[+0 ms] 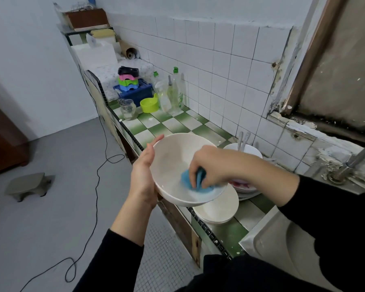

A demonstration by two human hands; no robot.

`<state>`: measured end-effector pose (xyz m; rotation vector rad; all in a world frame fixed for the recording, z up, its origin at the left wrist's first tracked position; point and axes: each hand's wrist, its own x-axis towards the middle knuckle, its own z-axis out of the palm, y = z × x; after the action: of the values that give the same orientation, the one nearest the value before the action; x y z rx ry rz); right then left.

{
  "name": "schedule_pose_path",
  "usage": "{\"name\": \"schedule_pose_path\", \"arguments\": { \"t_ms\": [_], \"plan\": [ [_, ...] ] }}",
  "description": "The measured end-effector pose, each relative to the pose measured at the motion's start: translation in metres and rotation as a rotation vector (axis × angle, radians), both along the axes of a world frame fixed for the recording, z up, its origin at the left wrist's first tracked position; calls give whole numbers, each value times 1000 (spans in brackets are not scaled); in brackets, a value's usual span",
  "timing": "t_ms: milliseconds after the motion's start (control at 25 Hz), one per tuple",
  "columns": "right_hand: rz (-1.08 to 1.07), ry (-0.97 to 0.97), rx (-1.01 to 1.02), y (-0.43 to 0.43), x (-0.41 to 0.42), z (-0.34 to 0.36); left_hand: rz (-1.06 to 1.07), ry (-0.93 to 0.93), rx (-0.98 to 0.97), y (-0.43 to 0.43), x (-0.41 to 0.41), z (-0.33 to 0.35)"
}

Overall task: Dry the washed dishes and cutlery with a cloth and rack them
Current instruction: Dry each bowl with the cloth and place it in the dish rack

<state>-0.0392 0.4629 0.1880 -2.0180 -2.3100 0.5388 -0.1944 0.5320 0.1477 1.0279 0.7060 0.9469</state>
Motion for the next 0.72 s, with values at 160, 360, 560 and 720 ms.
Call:
{"name": "schedule_pose_path", "arguments": {
  "t_ms": [160,360,560,720],
  "plan": [
    [-115,304,266,14,-20,-22,-57,15,16,-7,6,-9],
    [132,121,-112,0,-5,-17,-29,64,12,1,-6,-11],
    [-4,-160,278,0,21,-30,-81,78,89,-11,1,-19],
    [-210,581,488,2,-1,-44,-126,73,127,-18,14,-20]
  ]
}}
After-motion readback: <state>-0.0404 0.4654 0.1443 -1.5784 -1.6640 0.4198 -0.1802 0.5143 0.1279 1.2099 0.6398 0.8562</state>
